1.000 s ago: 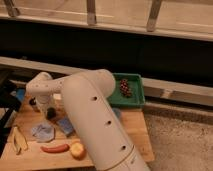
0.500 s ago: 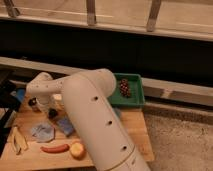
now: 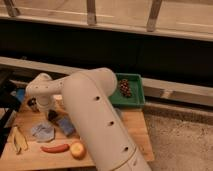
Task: Wipe table surface with eraser
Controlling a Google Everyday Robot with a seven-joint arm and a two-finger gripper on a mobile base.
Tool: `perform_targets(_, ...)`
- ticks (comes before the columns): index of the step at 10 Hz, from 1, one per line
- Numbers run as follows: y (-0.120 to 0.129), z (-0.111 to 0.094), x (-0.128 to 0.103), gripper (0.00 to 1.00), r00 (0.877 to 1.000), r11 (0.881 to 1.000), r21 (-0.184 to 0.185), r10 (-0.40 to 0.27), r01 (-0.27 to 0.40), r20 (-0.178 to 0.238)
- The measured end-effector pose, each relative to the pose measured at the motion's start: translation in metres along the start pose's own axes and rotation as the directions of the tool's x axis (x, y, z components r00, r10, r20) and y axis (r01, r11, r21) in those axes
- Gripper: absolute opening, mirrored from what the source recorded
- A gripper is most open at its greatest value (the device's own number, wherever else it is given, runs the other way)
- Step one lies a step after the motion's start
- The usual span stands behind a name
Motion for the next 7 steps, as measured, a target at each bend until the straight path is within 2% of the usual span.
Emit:
perform_targets(2, -0.018, -0.034, 0.024, 0.0, 0.999, 0.999, 0.039, 0.027, -0.028, 0.033)
perform_targets(4, -0.024, -0.073, 0.033, 0.0, 0.997, 0.997, 0.062, 0.035, -0.039, 0.064)
perform_targets(5, -0.024, -0.09, 0.036, 0.0, 0.997, 0.997, 0.061, 0.042, -0.046, 0.065)
perform_targets(7, -0.025, -0.103, 0.042, 0.0, 0.997, 0.998, 0.047, 0.046, -0.05, 0.065)
